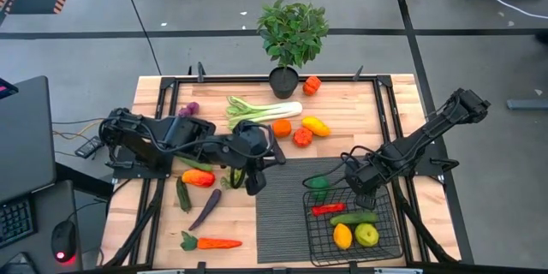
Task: Build produce basket
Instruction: Adjust the black wire basket on the gray table mat, then put the green lime into the black wire basket
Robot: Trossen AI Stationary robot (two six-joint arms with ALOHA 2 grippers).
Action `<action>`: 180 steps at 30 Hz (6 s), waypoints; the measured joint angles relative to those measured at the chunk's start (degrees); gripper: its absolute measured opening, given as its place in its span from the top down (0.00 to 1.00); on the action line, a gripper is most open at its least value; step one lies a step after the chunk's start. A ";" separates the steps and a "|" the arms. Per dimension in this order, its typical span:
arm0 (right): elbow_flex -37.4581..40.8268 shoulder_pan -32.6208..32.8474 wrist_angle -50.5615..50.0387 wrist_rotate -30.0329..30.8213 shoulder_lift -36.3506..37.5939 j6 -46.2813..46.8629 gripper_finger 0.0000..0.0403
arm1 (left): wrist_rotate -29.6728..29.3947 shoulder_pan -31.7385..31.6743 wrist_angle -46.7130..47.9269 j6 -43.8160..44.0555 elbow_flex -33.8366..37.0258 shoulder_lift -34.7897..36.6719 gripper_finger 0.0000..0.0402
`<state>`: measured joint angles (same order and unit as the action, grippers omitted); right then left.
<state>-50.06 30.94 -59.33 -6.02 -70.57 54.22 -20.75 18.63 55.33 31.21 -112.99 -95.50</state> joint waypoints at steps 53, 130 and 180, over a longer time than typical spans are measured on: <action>-0.07 -2.77 -2.43 -3.81 0.02 -28.56 0.94 | 0.00 -0.09 0.39 1.56 0.00 -0.09 0.73; -12.28 -22.40 3.29 -4.46 -20.14 16.26 0.25 | 0.02 0.28 3.64 -0.38 -0.04 -0.11 0.73; -12.26 -26.22 15.63 -13.20 -30.82 4.36 0.09 | -0.22 0.11 7.20 5.10 0.00 -0.11 0.73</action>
<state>-62.33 4.72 -43.70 -19.22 -101.38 58.58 -20.97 18.74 62.54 36.32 -112.99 -95.61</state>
